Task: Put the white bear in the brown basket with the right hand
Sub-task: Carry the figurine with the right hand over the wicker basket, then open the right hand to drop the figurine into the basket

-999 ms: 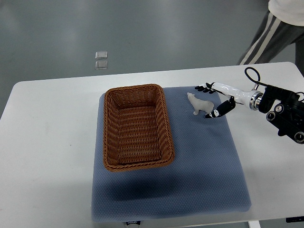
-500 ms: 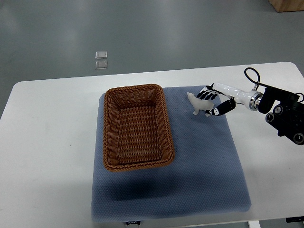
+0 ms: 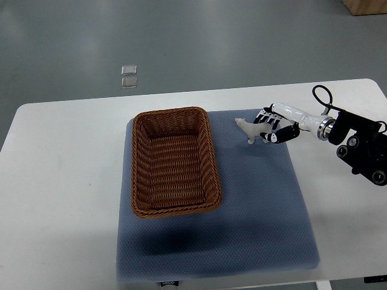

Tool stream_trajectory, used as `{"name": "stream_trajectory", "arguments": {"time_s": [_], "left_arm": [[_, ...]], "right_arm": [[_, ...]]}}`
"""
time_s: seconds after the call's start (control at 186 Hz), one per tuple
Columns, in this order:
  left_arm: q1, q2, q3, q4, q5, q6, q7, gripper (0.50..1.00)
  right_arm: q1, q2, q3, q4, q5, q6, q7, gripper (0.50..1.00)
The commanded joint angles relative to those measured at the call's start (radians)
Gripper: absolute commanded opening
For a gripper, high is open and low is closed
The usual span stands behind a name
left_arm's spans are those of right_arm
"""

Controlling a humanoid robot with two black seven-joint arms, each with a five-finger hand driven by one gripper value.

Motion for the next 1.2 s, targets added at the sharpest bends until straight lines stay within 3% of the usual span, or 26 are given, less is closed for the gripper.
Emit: {"name": "stream_trajectory", "arguments": {"time_s": [0.0, 0.317, 0.655, 0.946, 1.031, 1.193], "left_arm": [[0.0, 0.0, 0.0, 0.0, 0.0, 0.0, 0.0, 1.0], [0.0, 0.0, 0.0, 0.0, 0.0, 0.0, 0.0, 1.0], [0.0, 0.0, 0.0, 0.0, 0.0, 0.0, 0.0, 1.0], [0.0, 0.0, -0.001, 0.0, 0.0, 0.0, 0.0, 1.0], [0.0, 0.0, 0.0, 0.0, 0.0, 0.0, 0.0, 1.0], [0.0, 0.0, 0.0, 0.0, 0.0, 0.0, 0.0, 1.0]], "right_arm": [[0.004, -0.007, 0.01, 0.026, 0.008, -0.013, 0.004, 0.5], [0.097, -0.044, 0.018, 0.195, 0.01, -0.013, 0.002, 0.5], [0.136, 0.033, -0.001, 0.315, -0.005, 0.027, 0.001, 0.5], [0.13, 0.079, -0.07, 0.315, -0.036, 0.039, 0.002, 0.578], [0.126, 0.099, -0.088, 0.315, -0.054, 0.036, 0.004, 0.625], [0.118, 0.099, -0.087, 0.312, -0.058, 0.007, 0.004, 0.831]]}}
